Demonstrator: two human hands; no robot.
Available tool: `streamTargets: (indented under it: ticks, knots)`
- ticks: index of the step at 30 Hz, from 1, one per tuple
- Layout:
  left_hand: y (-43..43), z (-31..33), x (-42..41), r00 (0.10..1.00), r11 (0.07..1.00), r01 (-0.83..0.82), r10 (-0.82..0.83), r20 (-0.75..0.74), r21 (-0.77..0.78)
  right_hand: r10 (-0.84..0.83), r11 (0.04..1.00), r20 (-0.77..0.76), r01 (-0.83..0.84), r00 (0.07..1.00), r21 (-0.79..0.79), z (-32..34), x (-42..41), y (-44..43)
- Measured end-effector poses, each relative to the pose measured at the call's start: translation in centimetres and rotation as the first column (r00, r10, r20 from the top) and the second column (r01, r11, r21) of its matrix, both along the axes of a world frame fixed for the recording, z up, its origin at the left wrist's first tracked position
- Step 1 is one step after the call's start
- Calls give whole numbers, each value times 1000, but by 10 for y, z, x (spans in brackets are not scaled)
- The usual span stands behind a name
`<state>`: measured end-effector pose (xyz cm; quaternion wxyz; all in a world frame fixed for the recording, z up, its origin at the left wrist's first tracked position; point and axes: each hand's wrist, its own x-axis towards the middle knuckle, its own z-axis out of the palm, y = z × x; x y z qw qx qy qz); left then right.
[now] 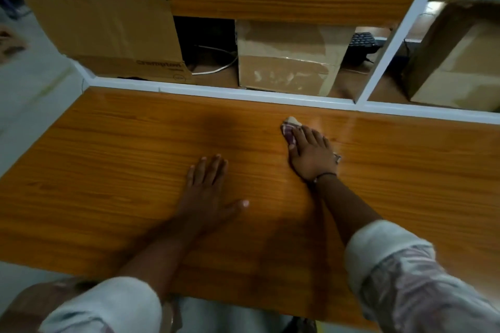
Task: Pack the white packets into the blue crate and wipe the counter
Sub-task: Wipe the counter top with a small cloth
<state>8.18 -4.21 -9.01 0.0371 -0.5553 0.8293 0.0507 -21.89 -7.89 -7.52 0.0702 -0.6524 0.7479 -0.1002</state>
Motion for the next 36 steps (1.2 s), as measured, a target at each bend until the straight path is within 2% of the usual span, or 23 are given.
streamTargets:
  ticks: [4,8,12,18,22,27,29,31,34,35,36]
  knots:
    - [-1,5,1,999,1000,4,-3,-54,12,187,982,-5,-187,982,25,1,37,-75]
    - [-1,9,-2,999,1000,2,-2,-35,1,373,927,-3,-373,928,34,3,71,-123]
    - [-1,13,-5,1000,1000,4,-4,-29,-4,485,874,-10,-483,875,55,-3,50,-145]
    - [-2,14,-5,999,1000,0,1,-37,13,538,843,-28,-537,843,20,-3,-68,-128]
    - [-2,15,-4,998,1000,-5,7,-56,21,515,856,-27,-512,857,76,2,-137,-106]
    - [-2,14,-4,998,999,-22,24,-62,31,353,936,-87,-350,932,43,-7,-109,-94]
    - [-2,14,-5,996,1000,-16,18,-82,22,345,938,-80,-345,935,17,-4,-78,-86]
    - [0,15,-5,996,1000,-7,9,-84,19,460,888,-53,-459,886,23,1,-43,-66]
    - [2,14,-4,997,1000,-8,9,-74,10,686,728,-66,-683,725,62,1,-16,-13]
    - [2,14,-5,997,1000,-11,11,-78,5,711,703,-67,-708,700,68,1,-23,-2]
    - [1,14,-5,997,1000,-12,12,-80,1,695,719,-60,-693,716,51,2,-34,1]
